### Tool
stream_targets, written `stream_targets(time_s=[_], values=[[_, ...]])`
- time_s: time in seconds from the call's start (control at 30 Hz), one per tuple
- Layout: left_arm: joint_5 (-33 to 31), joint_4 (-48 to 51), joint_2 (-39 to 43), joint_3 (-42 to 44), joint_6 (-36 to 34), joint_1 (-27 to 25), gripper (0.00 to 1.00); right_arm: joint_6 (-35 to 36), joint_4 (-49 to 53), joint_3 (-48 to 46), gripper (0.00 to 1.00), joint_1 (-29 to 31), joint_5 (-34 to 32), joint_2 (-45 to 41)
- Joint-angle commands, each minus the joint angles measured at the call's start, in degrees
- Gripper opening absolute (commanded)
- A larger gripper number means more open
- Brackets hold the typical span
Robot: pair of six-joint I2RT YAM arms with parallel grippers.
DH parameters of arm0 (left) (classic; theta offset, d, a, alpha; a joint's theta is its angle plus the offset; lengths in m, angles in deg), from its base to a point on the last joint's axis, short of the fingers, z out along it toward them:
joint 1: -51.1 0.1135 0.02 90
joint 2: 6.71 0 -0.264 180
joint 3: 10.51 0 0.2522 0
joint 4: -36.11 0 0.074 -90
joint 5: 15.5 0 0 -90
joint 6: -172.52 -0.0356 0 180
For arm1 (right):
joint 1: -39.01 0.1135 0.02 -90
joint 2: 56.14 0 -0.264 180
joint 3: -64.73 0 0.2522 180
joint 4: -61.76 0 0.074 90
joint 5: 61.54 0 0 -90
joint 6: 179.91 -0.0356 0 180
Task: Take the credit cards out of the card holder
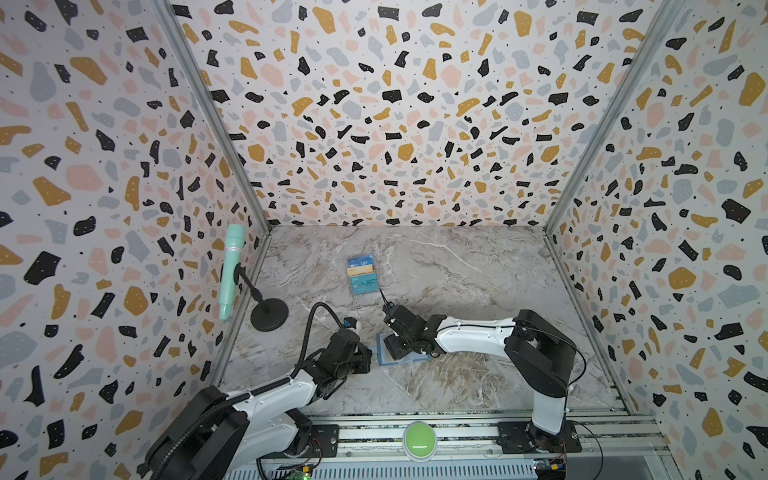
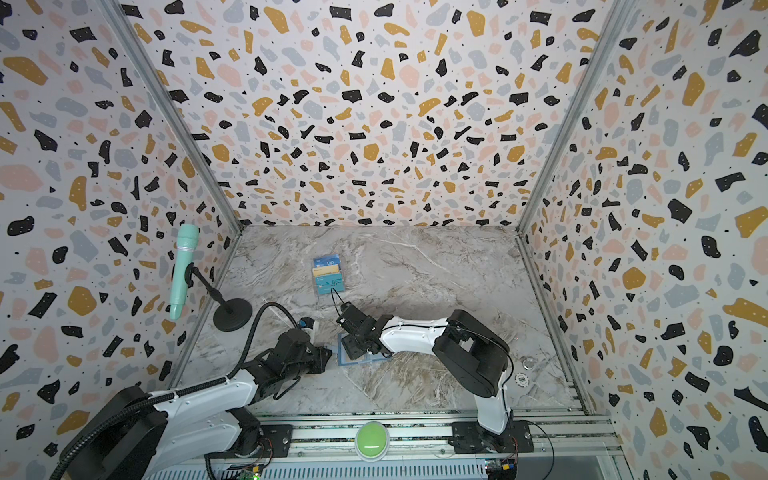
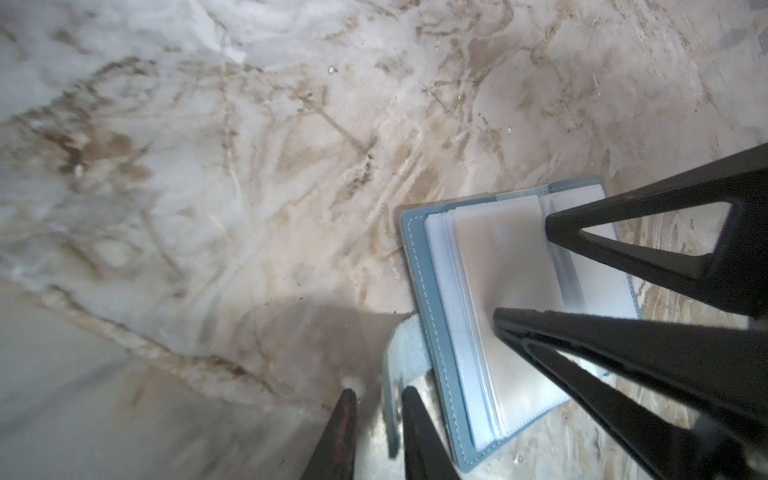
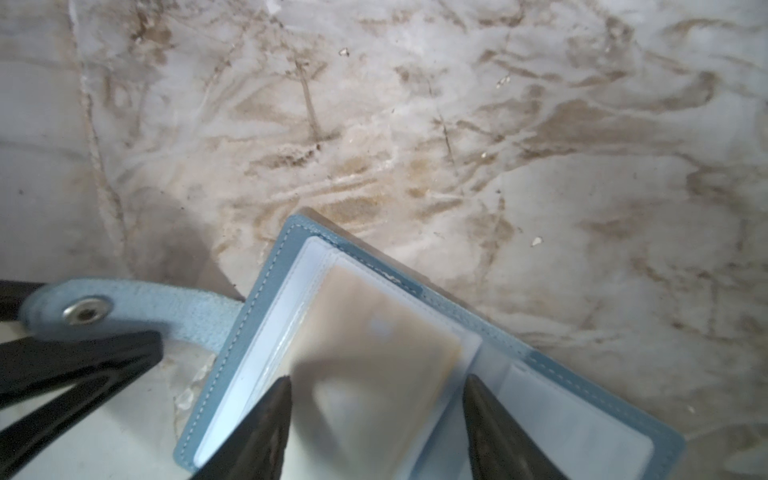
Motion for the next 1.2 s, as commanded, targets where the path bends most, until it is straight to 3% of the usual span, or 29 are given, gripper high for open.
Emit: stream_targets(time_s=[0.0,0.47,0.77,0.97,1.17], values=[[-1.52,0.24,0.02,-1.21,-1.49,-0.30,0.22,0.29,5.52,-0.57,0.63,0.04,-3.10,-1.95],[-1.98,2.77,1.15,-2.48,-2.83,-0.33,0.21,0.56,9.11,-4.02,0.53,-2.22,-6.63,-6.60],[0.86,9.29,3.76,-10.79,-11.00,-0.31,0.22,1.47,9.61,-5.04,0.41,-4.51,-6.02,-8.70],[8.87,8.81,-1.20,-15.90,-14.67,-0.40,0.20,1.46,8.56,-6.66,0.39,-5.04,-4.96,-9.94],[11.42,4.75,-6.10,-16.20,-14.82,-1.35,0.16,1.46,7.88,-7.42,0.37,-5.58,-3.79,-10.13]])
